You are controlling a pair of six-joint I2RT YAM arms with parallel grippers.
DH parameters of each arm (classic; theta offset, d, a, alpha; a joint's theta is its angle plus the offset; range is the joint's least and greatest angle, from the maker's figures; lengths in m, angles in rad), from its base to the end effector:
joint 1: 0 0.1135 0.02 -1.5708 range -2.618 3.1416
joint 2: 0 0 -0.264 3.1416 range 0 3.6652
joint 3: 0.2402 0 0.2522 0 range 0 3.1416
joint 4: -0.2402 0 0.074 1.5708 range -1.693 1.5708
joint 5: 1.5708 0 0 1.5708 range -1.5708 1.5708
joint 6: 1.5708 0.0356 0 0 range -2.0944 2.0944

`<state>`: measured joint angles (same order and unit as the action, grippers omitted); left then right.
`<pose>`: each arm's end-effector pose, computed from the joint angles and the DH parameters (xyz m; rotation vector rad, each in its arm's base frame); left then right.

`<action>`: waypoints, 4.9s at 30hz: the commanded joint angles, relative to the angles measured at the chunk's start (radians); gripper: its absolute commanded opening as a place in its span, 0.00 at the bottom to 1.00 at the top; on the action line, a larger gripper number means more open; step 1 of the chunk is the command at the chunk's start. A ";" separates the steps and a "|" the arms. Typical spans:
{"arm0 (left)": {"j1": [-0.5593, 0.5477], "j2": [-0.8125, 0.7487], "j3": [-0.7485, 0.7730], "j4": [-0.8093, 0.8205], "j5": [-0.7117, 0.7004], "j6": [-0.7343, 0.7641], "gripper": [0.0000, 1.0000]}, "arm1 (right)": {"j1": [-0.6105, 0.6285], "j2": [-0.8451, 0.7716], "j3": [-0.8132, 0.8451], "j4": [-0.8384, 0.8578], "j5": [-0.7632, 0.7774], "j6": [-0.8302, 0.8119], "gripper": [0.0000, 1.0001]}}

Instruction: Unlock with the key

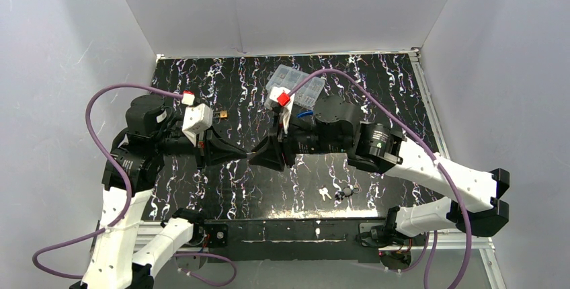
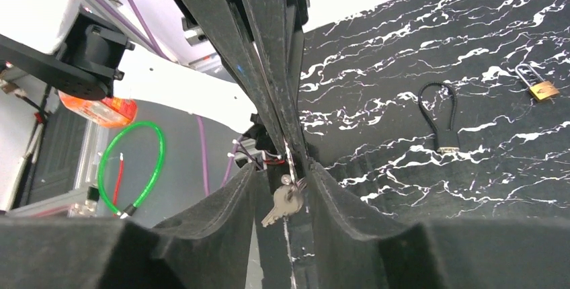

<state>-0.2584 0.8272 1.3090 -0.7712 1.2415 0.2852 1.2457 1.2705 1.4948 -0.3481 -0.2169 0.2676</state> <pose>0.1002 -0.0613 0.4501 1.2374 1.2977 -1.1155 0.0807 0.2633 0.4652 -1.0345 1.5622 1.2786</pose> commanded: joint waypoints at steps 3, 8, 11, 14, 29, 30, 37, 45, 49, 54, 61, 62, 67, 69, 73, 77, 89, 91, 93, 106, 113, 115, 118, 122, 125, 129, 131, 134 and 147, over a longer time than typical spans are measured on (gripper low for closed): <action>-0.003 -0.006 -0.001 -0.002 0.006 -0.010 0.00 | 0.004 -0.064 -0.045 0.076 0.028 0.014 0.49; -0.003 -0.005 0.002 -0.003 0.008 -0.009 0.00 | 0.004 -0.081 -0.057 0.083 0.041 0.012 0.49; -0.003 -0.004 0.007 -0.004 0.010 -0.013 0.00 | 0.004 -0.074 -0.057 0.089 0.043 0.012 0.47; -0.003 -0.005 0.008 -0.002 0.010 -0.017 0.00 | 0.005 -0.073 -0.055 0.100 0.061 0.008 0.46; -0.003 -0.006 0.017 -0.002 0.008 -0.019 0.00 | 0.004 -0.029 -0.035 0.118 0.031 -0.003 0.36; -0.004 -0.006 0.016 -0.002 0.008 -0.018 0.00 | 0.004 -0.028 -0.037 0.118 0.029 -0.001 0.35; -0.003 -0.004 0.017 -0.002 0.005 -0.018 0.00 | 0.004 -0.028 -0.053 0.113 0.032 0.010 0.11; -0.004 -0.004 0.017 -0.003 -0.005 -0.018 0.00 | 0.005 -0.051 -0.070 0.115 0.042 0.014 0.01; -0.003 0.001 0.017 -0.004 -0.017 -0.031 0.38 | 0.004 -0.059 -0.073 0.107 0.043 0.019 0.01; -0.003 0.008 0.029 -0.042 -0.109 0.009 0.71 | 0.005 -0.092 -0.123 0.089 0.065 0.036 0.01; -0.002 0.067 -0.015 -0.208 -0.276 0.220 0.76 | 0.003 -0.192 -0.272 0.069 0.119 0.082 0.01; -0.002 0.064 -0.050 -0.205 -0.320 0.252 0.76 | 0.003 -0.207 -0.296 0.064 0.132 0.088 0.01; 0.005 0.101 -0.222 -0.202 -0.522 0.418 0.73 | 0.003 -0.284 -0.385 0.043 0.201 0.125 0.01; 0.015 0.128 -0.287 -0.160 -0.602 0.460 0.71 | 0.003 -0.309 -0.414 0.042 0.211 0.139 0.01; 0.080 0.240 -0.376 -0.106 -0.683 0.623 0.63 | 0.003 -0.354 -0.462 0.043 0.260 0.163 0.01; 0.197 0.433 -0.288 -0.149 -0.667 0.680 0.49 | 0.003 -0.375 -0.485 0.044 0.279 0.188 0.01; 0.257 0.656 -0.291 -0.160 -0.675 0.919 0.37 | 0.002 -0.358 -0.431 0.009 0.298 0.189 0.01; 0.257 0.680 -0.298 -0.160 -0.704 0.952 0.32 | 0.002 -0.362 -0.431 0.009 0.302 0.182 0.01; 0.257 0.698 -0.301 -0.146 -0.729 0.965 0.29 | 0.001 -0.364 -0.431 0.015 0.309 0.180 0.01; 0.191 0.667 -0.404 -0.003 -0.755 0.930 0.25 | -0.002 -0.310 -0.369 -0.003 0.302 0.165 0.01; 0.168 0.682 -0.447 0.038 -0.793 0.956 0.25 | -0.003 -0.306 -0.352 0.000 0.304 0.171 0.01; 0.168 0.687 -0.454 0.043 -0.808 0.973 0.24 | -0.003 -0.314 -0.360 0.010 0.307 0.178 0.01; 0.168 0.696 -0.455 0.039 -0.807 0.990 0.22 | -0.003 -0.321 -0.366 0.017 0.312 0.183 0.01; 0.167 0.684 -0.453 -0.010 -0.742 1.009 0.12 | -0.003 -0.324 -0.364 0.010 0.320 0.184 0.01; 0.162 0.643 -0.471 -0.060 -0.694 1.056 0.07 | -0.003 -0.328 -0.369 0.010 0.324 0.185 0.01; 0.155 0.544 -0.481 -0.100 -0.644 1.054 0.07 | -0.005 -0.331 -0.381 0.016 0.329 0.187 0.01; 0.161 0.519 -0.447 -0.107 -0.635 1.010 0.14 | -0.005 -0.334 -0.390 0.025 0.330 0.189 0.01; 0.198 0.525 -0.367 -0.118 -0.617 0.979 0.29 | -0.005 -0.340 -0.401 0.034 0.331 0.188 0.01; 0.210 0.737 -0.283 -0.086 -0.716 0.931 0.55 | -0.013 -0.364 -0.417 0.026 0.339 0.188 0.01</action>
<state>-0.0483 1.5486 1.0023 -0.8268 0.5362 1.2232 1.2396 0.9337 1.0847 -0.3641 0.1032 0.4484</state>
